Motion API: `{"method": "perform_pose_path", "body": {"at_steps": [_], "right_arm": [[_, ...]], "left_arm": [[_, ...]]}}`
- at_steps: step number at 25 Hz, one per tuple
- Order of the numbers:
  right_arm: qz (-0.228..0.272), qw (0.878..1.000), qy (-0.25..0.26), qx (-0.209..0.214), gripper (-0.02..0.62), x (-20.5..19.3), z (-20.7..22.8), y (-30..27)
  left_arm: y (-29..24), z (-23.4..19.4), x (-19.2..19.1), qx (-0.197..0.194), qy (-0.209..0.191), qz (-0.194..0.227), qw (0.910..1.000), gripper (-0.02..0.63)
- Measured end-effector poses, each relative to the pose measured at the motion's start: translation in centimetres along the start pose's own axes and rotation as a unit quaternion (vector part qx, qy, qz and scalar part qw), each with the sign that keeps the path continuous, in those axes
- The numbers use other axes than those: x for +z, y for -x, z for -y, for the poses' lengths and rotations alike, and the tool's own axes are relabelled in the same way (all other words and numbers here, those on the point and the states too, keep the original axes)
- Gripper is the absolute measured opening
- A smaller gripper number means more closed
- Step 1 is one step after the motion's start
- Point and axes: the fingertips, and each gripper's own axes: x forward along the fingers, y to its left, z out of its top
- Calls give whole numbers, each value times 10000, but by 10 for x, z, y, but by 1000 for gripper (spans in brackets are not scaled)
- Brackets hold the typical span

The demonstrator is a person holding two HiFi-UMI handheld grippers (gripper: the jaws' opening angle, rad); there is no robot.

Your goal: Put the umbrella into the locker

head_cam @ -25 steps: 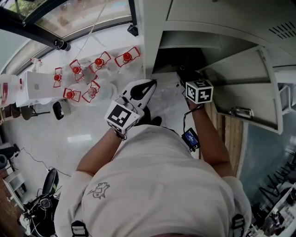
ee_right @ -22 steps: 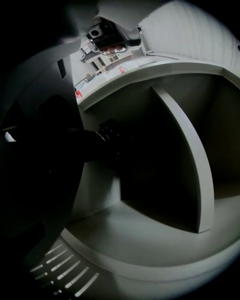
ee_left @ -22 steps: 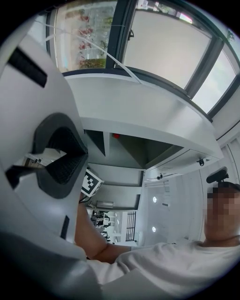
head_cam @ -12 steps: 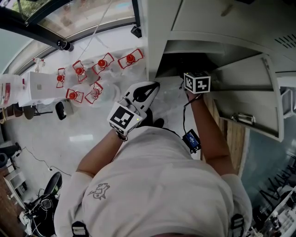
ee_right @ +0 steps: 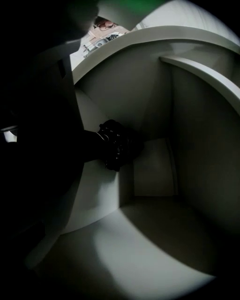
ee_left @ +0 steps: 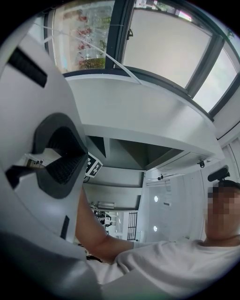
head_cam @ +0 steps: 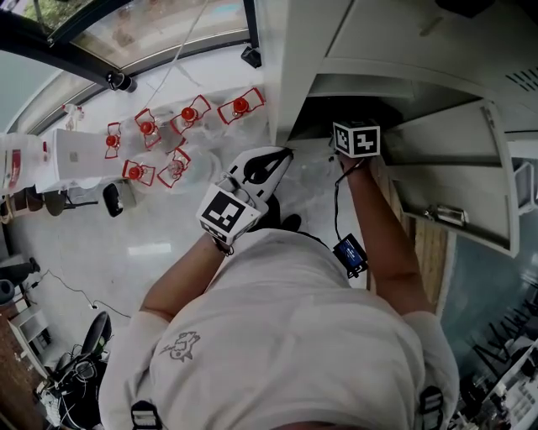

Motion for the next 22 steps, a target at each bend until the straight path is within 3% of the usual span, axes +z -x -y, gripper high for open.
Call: {"method": "perform_pose_path", "body": {"at_steps": [6, 10, 22], "right_arm": [[-189, 9992, 267, -216, 129, -3, 4, -1], [-342, 9981, 414, -287, 182, -6, 5, -2], [-194, 9971, 643, -349, 204, 8, -2, 13]], "left_arm": [[-5, 6, 3, -154, -43, 43, 9999, 11], [-5, 7, 5, -172, -43, 47, 9998, 11], [-1, 3, 11, -61, 41, 126, 9999, 11]]}}
